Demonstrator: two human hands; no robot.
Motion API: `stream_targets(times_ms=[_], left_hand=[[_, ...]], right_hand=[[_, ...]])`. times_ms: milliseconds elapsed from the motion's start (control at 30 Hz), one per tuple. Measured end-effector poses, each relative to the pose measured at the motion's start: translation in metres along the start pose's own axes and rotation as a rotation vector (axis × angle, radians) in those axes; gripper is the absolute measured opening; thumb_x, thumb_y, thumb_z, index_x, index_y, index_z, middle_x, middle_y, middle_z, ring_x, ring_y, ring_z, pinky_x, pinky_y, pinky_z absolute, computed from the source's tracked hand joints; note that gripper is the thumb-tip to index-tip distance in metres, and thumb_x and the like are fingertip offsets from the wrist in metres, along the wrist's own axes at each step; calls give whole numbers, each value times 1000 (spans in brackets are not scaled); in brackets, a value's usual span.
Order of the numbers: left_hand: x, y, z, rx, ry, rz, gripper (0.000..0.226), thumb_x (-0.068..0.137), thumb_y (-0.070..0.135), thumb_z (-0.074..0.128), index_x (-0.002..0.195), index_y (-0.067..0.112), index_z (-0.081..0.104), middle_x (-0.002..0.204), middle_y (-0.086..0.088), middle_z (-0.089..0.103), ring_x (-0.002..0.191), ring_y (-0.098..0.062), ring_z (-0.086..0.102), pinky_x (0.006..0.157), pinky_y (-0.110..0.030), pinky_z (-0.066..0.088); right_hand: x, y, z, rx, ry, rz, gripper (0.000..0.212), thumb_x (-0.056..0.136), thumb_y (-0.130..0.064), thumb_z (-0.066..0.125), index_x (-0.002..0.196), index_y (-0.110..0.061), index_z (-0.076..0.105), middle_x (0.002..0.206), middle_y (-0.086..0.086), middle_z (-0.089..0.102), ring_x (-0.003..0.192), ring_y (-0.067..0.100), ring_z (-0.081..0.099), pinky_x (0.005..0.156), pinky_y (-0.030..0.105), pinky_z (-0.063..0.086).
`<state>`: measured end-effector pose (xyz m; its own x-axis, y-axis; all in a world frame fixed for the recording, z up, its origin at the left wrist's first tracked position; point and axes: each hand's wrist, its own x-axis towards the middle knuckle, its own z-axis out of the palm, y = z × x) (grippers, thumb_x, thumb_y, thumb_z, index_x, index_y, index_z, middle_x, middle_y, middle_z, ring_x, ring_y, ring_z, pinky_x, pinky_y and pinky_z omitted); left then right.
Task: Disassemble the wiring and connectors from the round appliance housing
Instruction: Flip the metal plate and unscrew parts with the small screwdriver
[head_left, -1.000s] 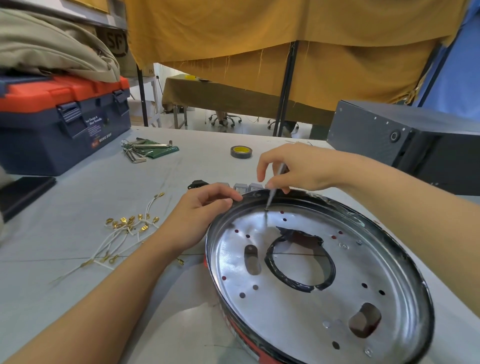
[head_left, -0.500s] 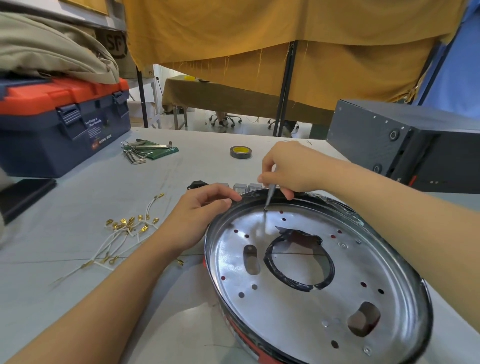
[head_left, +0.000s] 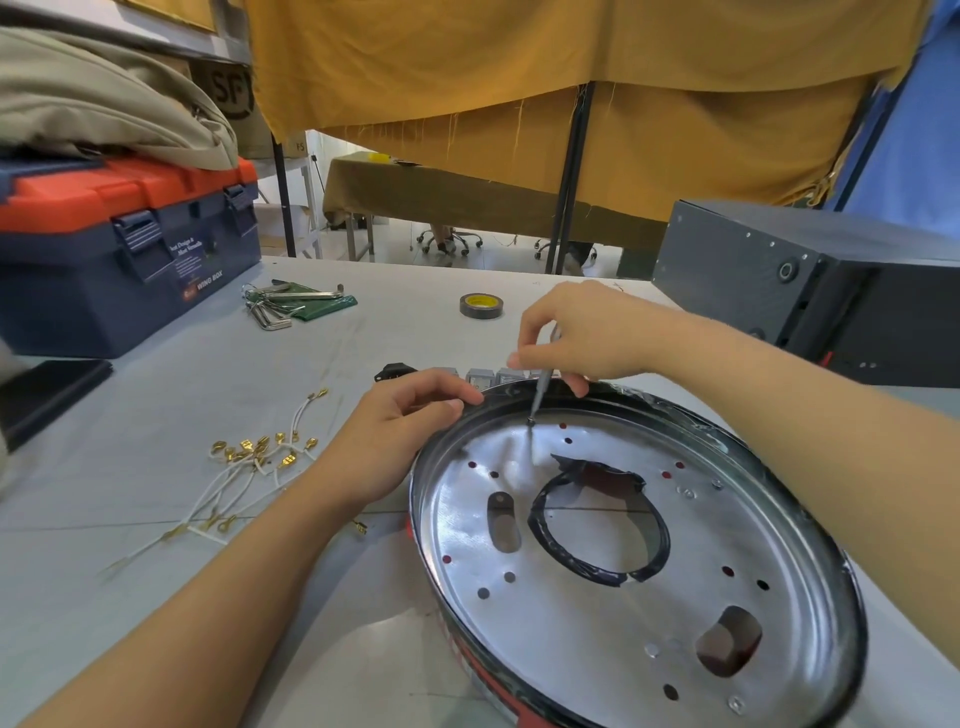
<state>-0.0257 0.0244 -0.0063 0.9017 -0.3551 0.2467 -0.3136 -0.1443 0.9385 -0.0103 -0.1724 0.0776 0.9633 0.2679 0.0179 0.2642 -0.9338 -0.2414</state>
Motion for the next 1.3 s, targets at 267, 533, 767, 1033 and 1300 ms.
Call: stream_targets(times_ms=[267, 533, 767, 1033, 1300], left_hand=[[1, -1, 0, 28, -25, 21, 24, 93, 5, 49, 91, 14, 71, 84, 0, 69, 68, -3, 61, 62, -13, 48], [7, 10, -8, 213, -122, -71, 25, 94, 15, 51, 93, 29, 71, 84, 4, 71, 66, -6, 62, 60, -17, 50], [33, 32, 1, 621, -249, -31, 12, 87, 21, 62, 89, 29, 71, 95, 15, 67, 88, -2, 61, 79, -18, 47], [60, 31, 25, 774, -404, 37, 15, 84, 16, 64, 92, 27, 70, 98, 8, 65, 93, -11, 56, 74, -15, 40], [57, 17, 24, 605, -366, 76, 31, 81, 10, 61, 87, 39, 65, 95, 18, 62, 91, -5, 57, 76, -15, 42]], right_hand=[[-9, 5, 7, 43, 95, -49, 11, 93, -21, 59, 102, -25, 62, 56, -2, 64, 56, 1, 59, 77, 25, 46], [-14, 3, -1, 8, 24, -66, 18, 91, -27, 62, 109, -29, 60, 76, -3, 67, 75, 4, 60, 75, 24, 45], [-17, -1, 7, 37, 171, -55, 14, 95, -22, 55, 102, -18, 67, 61, -15, 45, 58, 3, 50, 84, 36, 51], [-18, 9, 7, 133, 132, -39, 28, 90, -16, 59, 116, -24, 58, 75, -7, 55, 71, 4, 53, 68, 16, 41], [-16, 12, 26, 181, 370, -76, 16, 92, -28, 58, 108, -28, 58, 66, -5, 55, 66, 9, 51, 67, 31, 46]])
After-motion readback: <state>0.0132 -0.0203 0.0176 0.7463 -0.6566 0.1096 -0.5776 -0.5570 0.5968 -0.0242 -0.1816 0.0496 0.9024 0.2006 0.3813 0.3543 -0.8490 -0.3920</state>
